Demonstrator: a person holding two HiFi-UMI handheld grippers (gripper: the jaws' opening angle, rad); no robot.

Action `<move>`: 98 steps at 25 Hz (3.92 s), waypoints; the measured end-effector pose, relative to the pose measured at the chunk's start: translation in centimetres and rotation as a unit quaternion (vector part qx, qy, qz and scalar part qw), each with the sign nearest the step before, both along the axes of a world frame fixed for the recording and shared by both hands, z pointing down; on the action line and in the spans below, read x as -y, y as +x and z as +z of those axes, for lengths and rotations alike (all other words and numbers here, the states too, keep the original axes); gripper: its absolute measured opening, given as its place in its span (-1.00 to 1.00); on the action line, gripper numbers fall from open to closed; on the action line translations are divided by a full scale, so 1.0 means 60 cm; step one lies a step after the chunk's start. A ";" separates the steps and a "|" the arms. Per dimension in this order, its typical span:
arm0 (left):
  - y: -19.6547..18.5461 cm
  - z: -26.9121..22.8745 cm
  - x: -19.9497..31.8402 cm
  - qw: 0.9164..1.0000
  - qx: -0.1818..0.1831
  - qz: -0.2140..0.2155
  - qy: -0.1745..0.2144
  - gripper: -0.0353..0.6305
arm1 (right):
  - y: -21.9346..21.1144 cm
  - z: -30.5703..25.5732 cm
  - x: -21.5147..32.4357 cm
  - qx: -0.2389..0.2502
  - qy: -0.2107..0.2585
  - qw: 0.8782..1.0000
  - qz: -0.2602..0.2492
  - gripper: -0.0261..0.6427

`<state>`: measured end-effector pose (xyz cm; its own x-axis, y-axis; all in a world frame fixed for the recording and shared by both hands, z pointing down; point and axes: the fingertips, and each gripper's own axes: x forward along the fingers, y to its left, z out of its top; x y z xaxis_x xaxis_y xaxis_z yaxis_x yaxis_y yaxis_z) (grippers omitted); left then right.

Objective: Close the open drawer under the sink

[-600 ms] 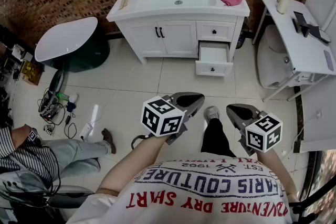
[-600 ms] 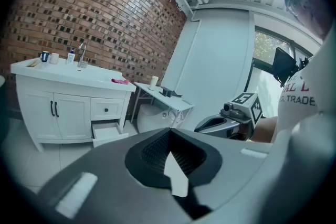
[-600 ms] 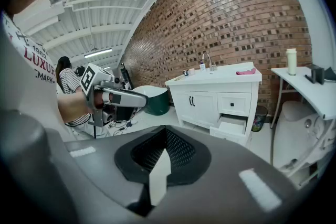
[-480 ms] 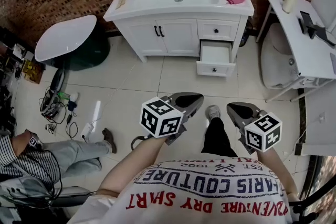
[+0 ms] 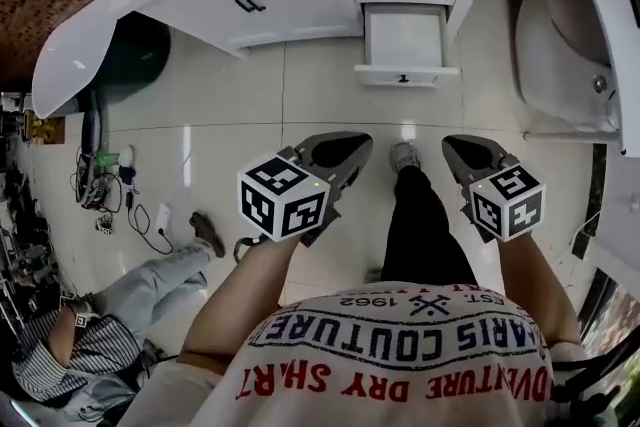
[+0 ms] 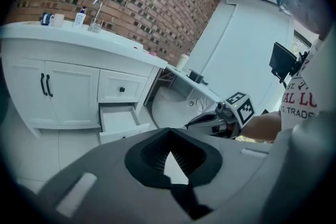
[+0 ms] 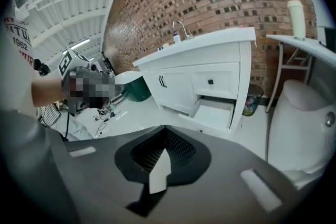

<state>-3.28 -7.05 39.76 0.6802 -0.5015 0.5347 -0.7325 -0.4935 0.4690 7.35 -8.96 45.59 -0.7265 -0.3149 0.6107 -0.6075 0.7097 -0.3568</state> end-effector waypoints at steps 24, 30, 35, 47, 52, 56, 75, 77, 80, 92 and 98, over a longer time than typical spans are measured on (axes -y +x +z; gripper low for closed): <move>-0.147 0.278 0.191 0.991 -0.020 -0.076 -0.112 -0.94 | -0.039 0.554 0.269 -0.126 -0.179 0.968 0.125 -0.90; -0.148 0.275 0.212 0.990 -0.018 -0.074 -0.122 -0.94 | -0.034 0.549 0.313 -0.111 -0.186 0.964 0.154 -0.90; -0.152 0.285 0.227 0.987 -0.018 -0.080 -0.137 -0.94 | -0.042 0.547 0.388 -0.104 -0.175 0.966 0.160 -0.90; -0.153 0.308 0.265 0.986 -0.016 -0.085 -0.143 -0.94 | -0.068 0.540 0.578 -0.068 -0.131 0.972 0.184 -0.90; -0.160 0.315 0.263 0.985 -0.015 -0.085 -0.149 -0.94 | -0.079 0.544 0.624 -0.076 -0.109 0.974 0.182 -0.90; -0.171 0.319 0.260 0.984 -0.013 -0.093 -0.153 -0.94 | -0.078 0.542 0.629 -0.080 -0.102 0.971 0.200 -0.90; -0.142 0.263 0.282 0.991 -0.035 -0.073 -0.102 -0.94 | -0.079 0.436 0.536 -0.088 -0.065 0.991 0.079 -0.89; -0.134 0.246 0.284 0.993 -0.036 -0.064 -0.088 -0.94 | -0.085 0.392 0.506 -0.068 -0.059 0.994 0.068 -0.89; -0.115 0.204 0.274 0.995 -0.040 -0.054 -0.069 -0.94 | -0.089 0.313 0.441 -0.027 -0.065 0.996 0.061 -0.89; -0.026 -0.012 0.026 0.998 -0.017 0.001 0.053 -0.94 | -0.031 0.010 0.030 0.059 -0.019 0.996 0.060 -0.90; 0.005 -0.153 -0.227 0.992 -0.009 0.020 0.124 -0.94 | -0.010 -0.166 -0.243 0.074 0.042 0.996 0.034 -0.90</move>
